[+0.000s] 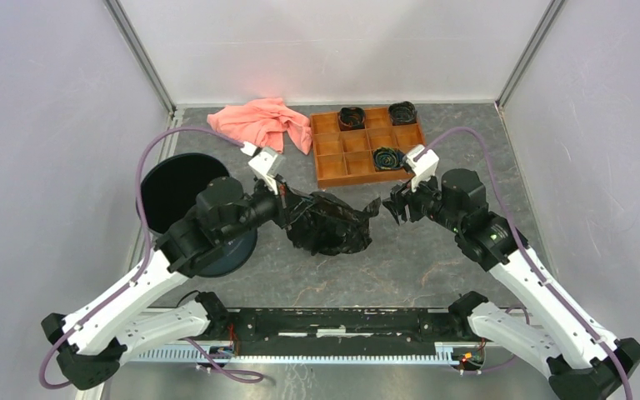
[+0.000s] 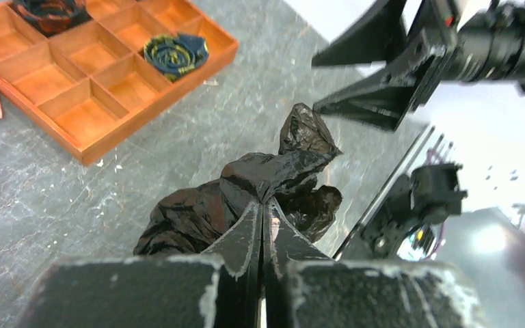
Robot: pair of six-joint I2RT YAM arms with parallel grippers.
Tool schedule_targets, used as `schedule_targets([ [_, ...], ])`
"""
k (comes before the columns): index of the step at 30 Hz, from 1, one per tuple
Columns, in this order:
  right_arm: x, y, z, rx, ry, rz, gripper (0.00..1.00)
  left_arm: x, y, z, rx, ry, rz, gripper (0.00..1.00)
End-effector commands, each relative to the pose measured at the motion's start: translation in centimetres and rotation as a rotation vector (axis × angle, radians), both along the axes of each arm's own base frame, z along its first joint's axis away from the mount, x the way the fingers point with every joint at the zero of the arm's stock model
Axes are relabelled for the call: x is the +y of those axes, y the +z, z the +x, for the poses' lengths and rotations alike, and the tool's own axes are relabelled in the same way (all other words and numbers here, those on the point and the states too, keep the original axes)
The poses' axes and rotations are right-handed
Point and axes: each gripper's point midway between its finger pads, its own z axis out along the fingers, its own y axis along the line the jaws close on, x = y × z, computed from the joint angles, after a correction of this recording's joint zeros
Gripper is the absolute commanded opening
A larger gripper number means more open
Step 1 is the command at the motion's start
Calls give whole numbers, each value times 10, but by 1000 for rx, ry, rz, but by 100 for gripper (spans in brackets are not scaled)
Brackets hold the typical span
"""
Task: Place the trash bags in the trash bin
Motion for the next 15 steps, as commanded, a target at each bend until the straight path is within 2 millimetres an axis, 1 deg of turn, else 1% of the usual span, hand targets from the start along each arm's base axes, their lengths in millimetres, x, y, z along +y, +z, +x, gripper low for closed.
schedule_targets([
  [1, -12, 14, 4, -42, -6, -118, 74, -9, -14, -12, -52, -145, 121, 2],
  [2, -14, 21, 5, -58, -12, -117, 77, -8, -14, -14, -56, -156, 135, 2],
  [4, -9, 30, 4, -87, 18, -102, 83, -7, -14, -16, -62, -170, 149, 2],
  [6, 11, 37, -7, -110, 146, -50, 85, -6, -15, -19, -66, -182, 157, 2],
  [7, 28, 43, -19, -119, 261, 2, 86, -6, -15, -20, -68, -188, 158, 2],
  [9, 63, 57, -53, -119, 506, 153, 87, -7, -15, -20, -66, -194, 158, 2],
  [11, 85, 69, -82, -97, 663, 288, 87, -8, -16, -21, -59, -203, 166, 2],
  [12, 91, 78, -88, -121, 700, 333, 88, -9, -17, -21, -56, -209, 174, 2],
  [13, 96, 81, -92, -127, 712, 354, 89, -9, -17, -21, -54, -214, 180, 2],
  [14, 101, 82, -92, -129, 716, 355, 89, -9, -16, -21, -54, -215, 183, 2],
  [15, 106, 78, -89, -115, 709, 343, 89, -9, -15, -21, -57, -212, 181, 2],
])
